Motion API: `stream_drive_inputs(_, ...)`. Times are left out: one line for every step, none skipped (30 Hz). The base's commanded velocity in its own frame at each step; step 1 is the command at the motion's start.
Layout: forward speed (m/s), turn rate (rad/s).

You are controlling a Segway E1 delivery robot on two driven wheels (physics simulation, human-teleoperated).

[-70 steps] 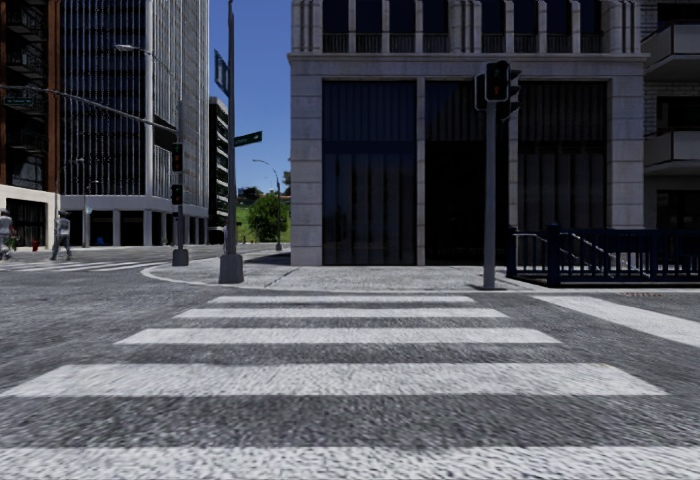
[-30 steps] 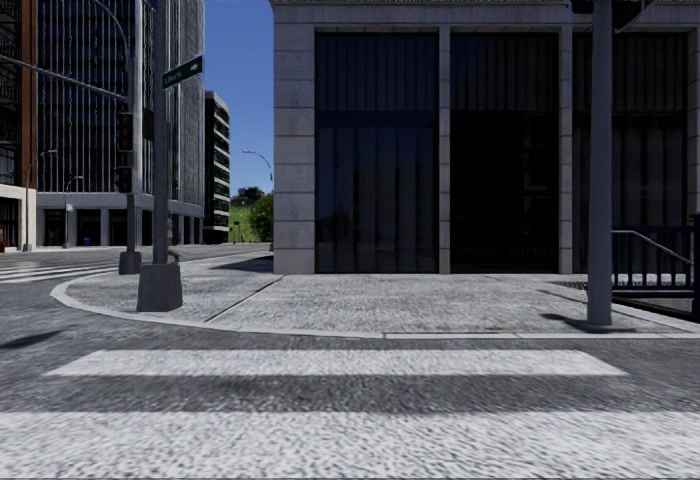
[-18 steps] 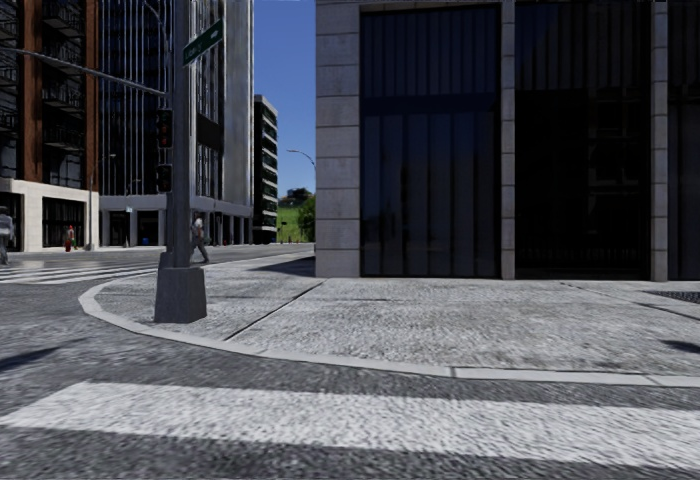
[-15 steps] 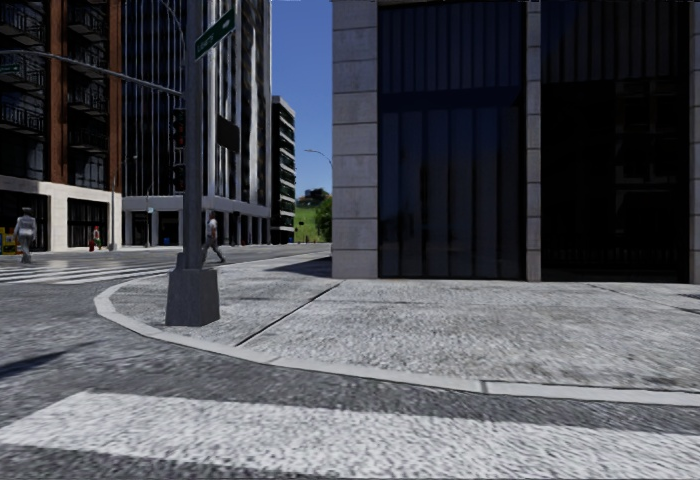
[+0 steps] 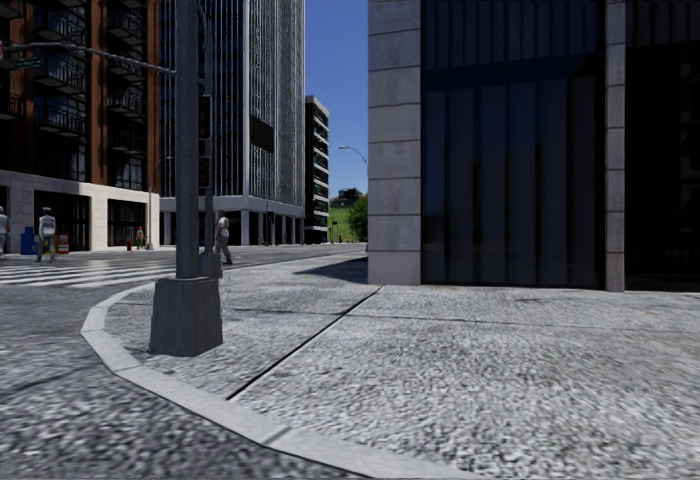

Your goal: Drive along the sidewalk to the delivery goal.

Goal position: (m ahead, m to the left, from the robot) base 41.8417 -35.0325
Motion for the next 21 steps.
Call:
stream_drive_inputs(2.0, 0.0)
stream_drive_inputs(2.0, 0.0)
stream_drive_inputs(2.0, 0.0)
stream_drive_inputs(2.0, 0.0)
stream_drive_inputs(2.0, 0.0)
stream_drive_inputs(2.0, 0.0)
stream_drive_inputs(2.0, 0.0)
stream_drive_inputs(2.0, 0.0)
stream_drive_inputs(2.0, 0.0)
stream_drive_inputs(2.0, 0.0)
stream_drive_inputs(2.0, 0.0)
stream_drive_inputs(2.0, 0.0)
stream_drive_inputs(2.0, 0.0)
stream_drive_inputs(2.0, 0.0)
stream_drive_inputs(2.0, 0.0)
stream_drive_inputs(2.0, 0.0)
stream_drive_inputs(2.0, 0.0)
stream_drive_inputs(2.0, 0.0)
stream_drive_inputs(2.0, 0.0)
stream_drive_inputs(2.0, 0.0)
stream_drive_inputs(2.0, 0.0)
